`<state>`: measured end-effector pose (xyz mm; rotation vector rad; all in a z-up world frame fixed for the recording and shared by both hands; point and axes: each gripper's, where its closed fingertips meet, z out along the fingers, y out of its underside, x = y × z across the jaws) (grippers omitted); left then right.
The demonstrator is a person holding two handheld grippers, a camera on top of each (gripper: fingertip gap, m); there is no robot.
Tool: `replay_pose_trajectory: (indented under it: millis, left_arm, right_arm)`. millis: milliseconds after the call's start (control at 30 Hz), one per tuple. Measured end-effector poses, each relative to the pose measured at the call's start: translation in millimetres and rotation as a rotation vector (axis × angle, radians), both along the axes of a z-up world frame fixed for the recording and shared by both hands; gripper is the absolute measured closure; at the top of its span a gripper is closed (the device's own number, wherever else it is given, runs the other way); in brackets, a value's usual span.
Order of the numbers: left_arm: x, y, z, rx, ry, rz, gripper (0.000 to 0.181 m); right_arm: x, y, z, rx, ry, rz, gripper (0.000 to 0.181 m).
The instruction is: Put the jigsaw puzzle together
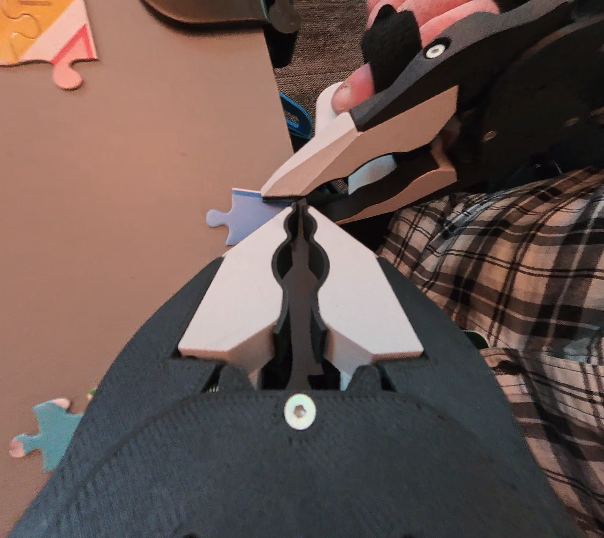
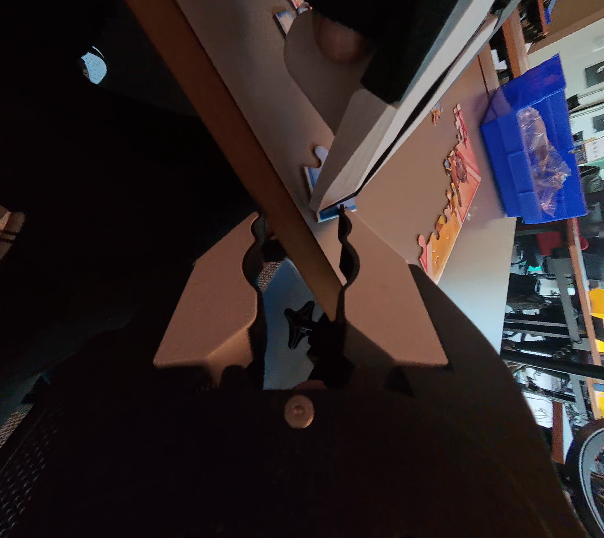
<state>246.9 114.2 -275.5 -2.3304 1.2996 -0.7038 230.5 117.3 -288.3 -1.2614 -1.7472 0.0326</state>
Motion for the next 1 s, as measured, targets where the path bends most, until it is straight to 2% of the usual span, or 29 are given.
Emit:
replay_pose_trajectory:
  millis: [167,267,367,467,567,733,833,900,1000]
  left_arm:
    - [7,-18,-5,-0.012,0.000,-0.064,0.181]
    - [5,-19,11,0.023,-0.064,-0.052,0.181]
    - [-8,-12,22,0.064,-0.100,-0.013,0.181]
    - [-23,-5,18,0.078,-0.065,0.024,0.179]
    - [-30,-1,22,0.109,-0.058,0.038,0.177]
    - [-71,30,46,0.181,-0.040,0.158,0.178]
    - [-110,62,60,0.239,0.004,0.253,0.178]
    - [-137,86,61,0.245,0.044,0.316,0.178]
    - [-172,118,44,0.197,0.111,0.389,0.178]
  right_arm:
    - [3,-7,6,0.083,0.017,0.023,0.159]
    - [5,-9,11,0.115,0.031,0.022,0.172]
    - [5,-9,11,0.130,0.028,0.016,0.173]
    - [5,-9,13,0.147,0.027,0.020,0.174]
    - [5,-9,26,0.162,0.072,0.016,0.181]
    - [1,0,37,0.172,0.077,0.013,0.181]
    - [-6,13,52,0.207,0.098,0.004,0.181]
    - [-16,28,64,0.252,0.094,-0.009,0.181]
    - [-43,51,70,0.305,0.069,-0.002,0.181]
